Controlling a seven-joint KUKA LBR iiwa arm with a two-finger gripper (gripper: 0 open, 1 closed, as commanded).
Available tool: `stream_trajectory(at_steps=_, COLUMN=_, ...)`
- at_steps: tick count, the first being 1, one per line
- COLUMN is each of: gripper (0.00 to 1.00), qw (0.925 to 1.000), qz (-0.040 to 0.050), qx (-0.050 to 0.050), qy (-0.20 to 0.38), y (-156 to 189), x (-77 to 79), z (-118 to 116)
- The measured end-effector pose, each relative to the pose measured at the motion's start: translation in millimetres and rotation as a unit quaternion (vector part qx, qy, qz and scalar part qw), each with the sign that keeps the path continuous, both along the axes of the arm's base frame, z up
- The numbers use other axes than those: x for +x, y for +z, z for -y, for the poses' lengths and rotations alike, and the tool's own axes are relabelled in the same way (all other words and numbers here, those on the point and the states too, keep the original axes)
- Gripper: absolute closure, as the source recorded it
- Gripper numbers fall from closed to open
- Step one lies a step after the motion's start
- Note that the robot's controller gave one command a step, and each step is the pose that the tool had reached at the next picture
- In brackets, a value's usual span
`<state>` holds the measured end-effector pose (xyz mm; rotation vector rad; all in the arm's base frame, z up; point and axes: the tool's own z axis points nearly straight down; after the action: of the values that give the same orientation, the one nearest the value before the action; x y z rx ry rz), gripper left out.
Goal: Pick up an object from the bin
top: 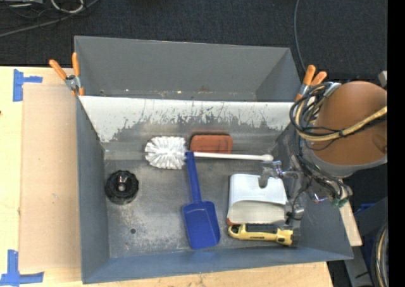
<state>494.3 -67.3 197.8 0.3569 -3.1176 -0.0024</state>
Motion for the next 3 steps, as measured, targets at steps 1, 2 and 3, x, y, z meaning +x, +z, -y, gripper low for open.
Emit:
stream_trajectory(at_steps=1, gripper=0.0, qw=0.9973, qz=0.0006, qx=0.0, qy=0.073, y=-25.2, x=-7.0, z=-2.5)
stream_trajectory(at_steps=2, gripper=0.0, qw=0.9936, qz=-0.0008, qx=0.001, qy=0.113, y=-87.0, x=-9.1, z=17.5)
stream_trajectory(at_steps=3, gripper=1.0, qw=0.9787, qz=0.0021, qx=0.001, qy=0.205, y=-115.6, x=-13.2, z=20.6)
